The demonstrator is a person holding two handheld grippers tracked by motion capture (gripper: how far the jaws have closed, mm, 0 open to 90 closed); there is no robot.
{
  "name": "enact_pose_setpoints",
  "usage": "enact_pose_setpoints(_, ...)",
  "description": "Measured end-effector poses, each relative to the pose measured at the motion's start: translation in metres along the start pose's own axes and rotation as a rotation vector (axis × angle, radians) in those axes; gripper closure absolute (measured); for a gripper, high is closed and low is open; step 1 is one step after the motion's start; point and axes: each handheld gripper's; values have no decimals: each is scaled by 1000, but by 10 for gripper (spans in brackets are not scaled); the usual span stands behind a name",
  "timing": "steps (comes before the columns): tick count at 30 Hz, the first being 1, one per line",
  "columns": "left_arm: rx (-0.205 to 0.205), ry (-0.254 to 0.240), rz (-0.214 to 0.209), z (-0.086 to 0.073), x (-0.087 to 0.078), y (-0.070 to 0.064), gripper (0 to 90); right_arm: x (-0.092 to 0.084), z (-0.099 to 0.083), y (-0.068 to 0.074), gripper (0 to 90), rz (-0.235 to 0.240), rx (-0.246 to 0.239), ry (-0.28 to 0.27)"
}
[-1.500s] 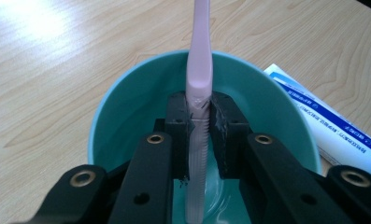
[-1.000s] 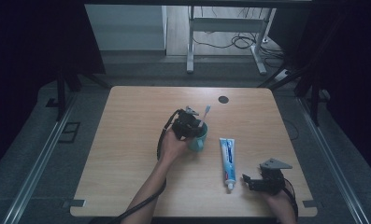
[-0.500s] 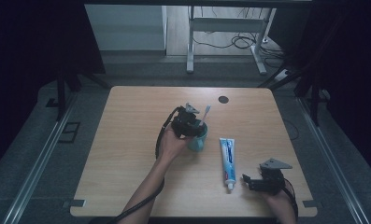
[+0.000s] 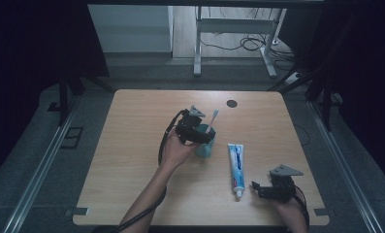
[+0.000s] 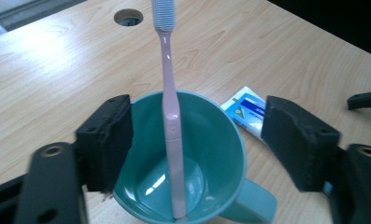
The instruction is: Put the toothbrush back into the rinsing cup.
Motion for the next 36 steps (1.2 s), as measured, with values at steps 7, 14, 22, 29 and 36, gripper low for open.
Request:
enact_pose_setpoints(7, 3, -8, -13, -2, -10, -1, 155, 0, 0, 0, 129, 0, 0, 0)
enact_pose_setpoints(14, 15, -3, -10, -6, -17, -2, 141, 0, 0, 0, 129, 0, -2, -1)
enact_pose_setpoints(22, 28, -16, 9, -15, -25, -2, 88, 0, 0, 0, 129, 0, -3, -1)
enact_pose_setpoints(29, 46, -16, 40, -24, -30, -3, 32, 0, 0, 0, 129, 0, -2, -1)
enact_pose_setpoints(36, 56, -21, 60, -35, -36, -4, 0, 0, 0, 0, 129, 0, 0, 0)
Point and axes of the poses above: each handheld gripper's, and its own axes: x roughly forward along the jaws, z roughly out of its top, y roughly to its left, and after that the axes turned 3 degrees about y, right-handed
